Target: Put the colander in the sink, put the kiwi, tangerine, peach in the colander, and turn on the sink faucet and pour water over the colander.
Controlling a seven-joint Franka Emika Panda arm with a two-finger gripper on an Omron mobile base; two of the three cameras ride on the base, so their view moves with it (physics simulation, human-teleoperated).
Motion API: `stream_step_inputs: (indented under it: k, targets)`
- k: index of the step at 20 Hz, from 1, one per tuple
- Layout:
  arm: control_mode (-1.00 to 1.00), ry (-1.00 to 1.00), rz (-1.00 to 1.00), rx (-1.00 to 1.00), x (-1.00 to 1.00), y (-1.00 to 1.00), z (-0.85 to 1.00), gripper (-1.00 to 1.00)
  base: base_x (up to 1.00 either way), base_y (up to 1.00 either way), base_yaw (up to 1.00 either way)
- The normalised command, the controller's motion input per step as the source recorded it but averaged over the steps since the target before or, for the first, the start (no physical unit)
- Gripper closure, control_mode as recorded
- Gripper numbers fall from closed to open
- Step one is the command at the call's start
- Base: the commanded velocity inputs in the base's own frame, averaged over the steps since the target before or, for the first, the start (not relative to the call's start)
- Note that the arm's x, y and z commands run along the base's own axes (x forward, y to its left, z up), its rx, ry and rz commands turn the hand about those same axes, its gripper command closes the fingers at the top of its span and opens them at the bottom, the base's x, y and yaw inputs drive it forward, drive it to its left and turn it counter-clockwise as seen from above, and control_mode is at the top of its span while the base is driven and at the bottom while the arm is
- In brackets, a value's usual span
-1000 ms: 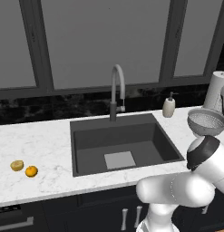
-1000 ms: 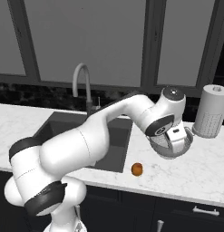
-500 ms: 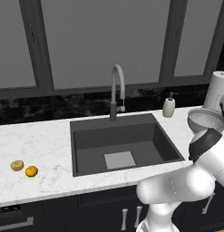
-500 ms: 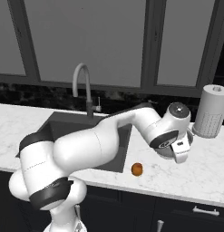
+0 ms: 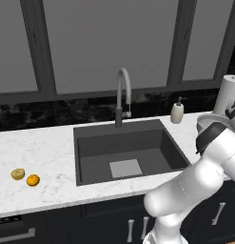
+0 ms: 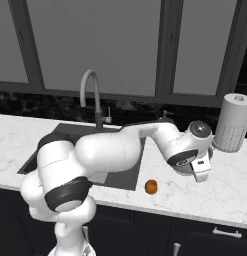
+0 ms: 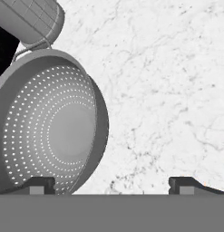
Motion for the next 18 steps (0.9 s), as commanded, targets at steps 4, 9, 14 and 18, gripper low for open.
stream_step_inputs:
  k: [4,9,14,18]
  targets:
    - [-1.00,0.00,0.00,0.09,0.47,-0.05,-0.25,-1.00,0.00,0.00,0.00]
    - [-1.00,0.00,0.00,0.05,0.35,0.00,-0.22,-1.00,0.00,0.00,0.00]
    - [-1.00,0.00,0.00,0.01,0.16,-0.01,-0.28,-1.00,0.00,0.00,0.00]
    - [-1.00,0.00,0.00,0.00,0.03,0.00,-0.34,-1.00,0.00,0.00,0.00]
